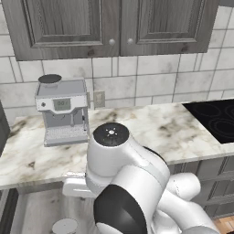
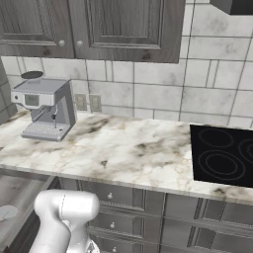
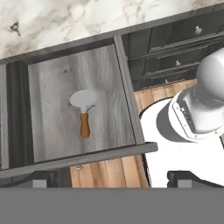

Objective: Take the pizza cutter from the drawer on the left and place it on the dining counter for cutting.

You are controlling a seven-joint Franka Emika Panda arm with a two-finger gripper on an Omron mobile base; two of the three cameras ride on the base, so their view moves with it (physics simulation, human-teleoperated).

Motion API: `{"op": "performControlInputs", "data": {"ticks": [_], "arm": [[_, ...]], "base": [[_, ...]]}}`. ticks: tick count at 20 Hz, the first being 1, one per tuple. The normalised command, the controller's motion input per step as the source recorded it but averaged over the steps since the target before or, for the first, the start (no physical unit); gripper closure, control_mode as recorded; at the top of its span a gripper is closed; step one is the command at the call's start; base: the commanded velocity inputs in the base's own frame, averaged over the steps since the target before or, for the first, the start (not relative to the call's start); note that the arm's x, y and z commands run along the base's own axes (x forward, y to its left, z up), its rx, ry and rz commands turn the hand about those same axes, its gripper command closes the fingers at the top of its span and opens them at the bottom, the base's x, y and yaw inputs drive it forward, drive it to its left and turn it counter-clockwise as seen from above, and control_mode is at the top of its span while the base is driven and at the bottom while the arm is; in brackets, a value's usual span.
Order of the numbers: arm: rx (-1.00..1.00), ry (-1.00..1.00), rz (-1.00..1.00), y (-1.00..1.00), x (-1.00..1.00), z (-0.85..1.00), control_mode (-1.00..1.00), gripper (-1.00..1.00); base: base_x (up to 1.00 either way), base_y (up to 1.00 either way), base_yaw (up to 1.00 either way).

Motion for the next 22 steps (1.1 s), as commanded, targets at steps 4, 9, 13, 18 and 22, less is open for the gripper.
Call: {"op": "performControlInputs", "data": {"ticks": [4,9,13,18,22], "arm": [[0.00,0.06,0.00,0.01,0.03,-0.31,-1.00,-1.00],[0.06,0.08,0.00,-0.02,0.09,-0.18,-1.00,-1.00],[0.00,0.06,0.00,0.03,0.17,-0.15,-1.00,-1.00],[-0.02,0.05,0.00,0.19,0.17,-0.25,-1.00,-1.00],[-0.03,0.00,0.00,0.24,0.08,-0.25,-1.00,-1.00]], "base": [[0.00,0.00,0.00],[0.00,0.00,0.00],[0.00,0.00,0.00],[0.00,0.00,0.00],[0.00,0.00,0.00]]}}
